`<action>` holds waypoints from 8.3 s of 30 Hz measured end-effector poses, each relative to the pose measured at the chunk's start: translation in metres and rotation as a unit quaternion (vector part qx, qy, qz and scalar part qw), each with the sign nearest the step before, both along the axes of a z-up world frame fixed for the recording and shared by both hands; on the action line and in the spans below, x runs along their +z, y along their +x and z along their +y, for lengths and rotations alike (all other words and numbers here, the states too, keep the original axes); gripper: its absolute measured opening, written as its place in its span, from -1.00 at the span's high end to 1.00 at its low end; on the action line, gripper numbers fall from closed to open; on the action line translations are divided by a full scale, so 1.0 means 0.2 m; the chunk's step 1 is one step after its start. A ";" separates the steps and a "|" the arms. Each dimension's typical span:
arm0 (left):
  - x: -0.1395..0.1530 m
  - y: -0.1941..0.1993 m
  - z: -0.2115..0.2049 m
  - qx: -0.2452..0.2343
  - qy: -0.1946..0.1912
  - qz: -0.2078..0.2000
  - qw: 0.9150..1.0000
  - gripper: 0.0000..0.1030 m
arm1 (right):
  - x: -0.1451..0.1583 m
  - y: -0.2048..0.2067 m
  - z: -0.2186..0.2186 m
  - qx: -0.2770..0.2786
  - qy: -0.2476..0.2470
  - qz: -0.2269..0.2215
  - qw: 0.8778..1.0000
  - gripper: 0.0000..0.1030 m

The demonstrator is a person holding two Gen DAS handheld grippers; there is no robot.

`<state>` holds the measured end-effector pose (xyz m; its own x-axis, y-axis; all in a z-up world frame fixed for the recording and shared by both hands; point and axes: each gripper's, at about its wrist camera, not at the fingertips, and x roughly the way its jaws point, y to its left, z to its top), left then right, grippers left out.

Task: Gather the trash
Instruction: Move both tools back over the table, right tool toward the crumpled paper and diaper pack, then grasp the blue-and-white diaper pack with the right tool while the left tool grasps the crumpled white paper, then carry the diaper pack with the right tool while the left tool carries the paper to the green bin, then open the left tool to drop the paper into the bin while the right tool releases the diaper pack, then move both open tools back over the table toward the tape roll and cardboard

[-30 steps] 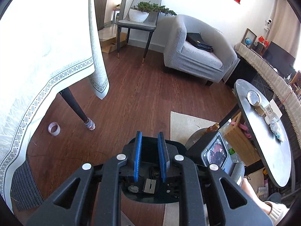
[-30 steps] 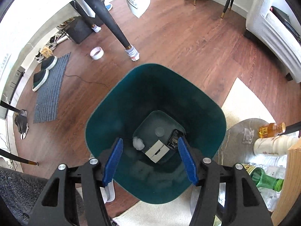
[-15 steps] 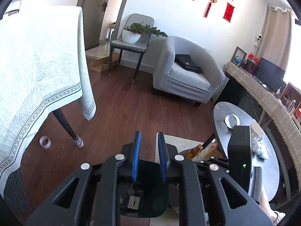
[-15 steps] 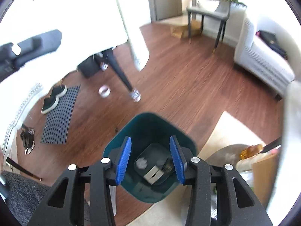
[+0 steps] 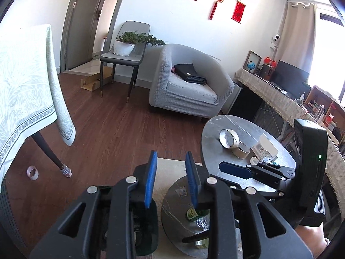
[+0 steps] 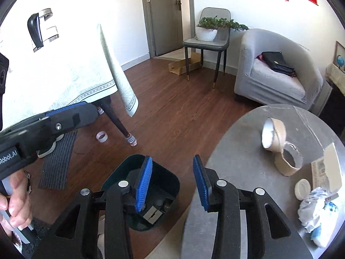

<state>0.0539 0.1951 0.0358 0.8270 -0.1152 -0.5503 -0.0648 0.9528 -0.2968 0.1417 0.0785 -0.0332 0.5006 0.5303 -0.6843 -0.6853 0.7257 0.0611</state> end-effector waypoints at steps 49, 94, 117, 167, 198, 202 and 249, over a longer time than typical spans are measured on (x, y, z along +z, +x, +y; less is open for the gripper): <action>-0.14 0.35 -0.97 -0.137 0.028 0.044 0.989 -0.08 | -0.18 0.23 -1.17 -0.295 -0.041 0.049 0.953 -0.36; -0.21 0.49 -1.14 -0.097 0.076 0.094 0.988 0.00 | -0.03 0.14 -1.48 -0.247 0.075 0.053 0.965 0.01; -0.07 0.34 -0.58 -0.017 0.087 0.076 0.993 0.00 | 0.19 0.11 -0.93 -0.157 0.108 0.026 0.981 0.01; -0.63 -0.04 0.43 -0.017 0.111 0.296 0.948 -0.17 | -0.38 0.06 0.60 0.034 -0.021 0.122 0.992 0.01; -0.26 -0.14 0.59 0.035 0.060 0.141 0.988 0.43 | -0.90 -0.04 0.83 0.084 -0.140 0.203 0.965 -0.19; -0.21 -0.14 0.56 0.036 0.044 0.119 0.991 0.46 | -0.81 -0.06 0.80 0.091 -0.124 0.182 0.971 -0.19; 0.04 0.45 -0.32 -0.048 0.009 0.032 0.998 0.01 | 0.32 0.37 -0.89 -0.147 0.068 -0.012 0.987 -0.32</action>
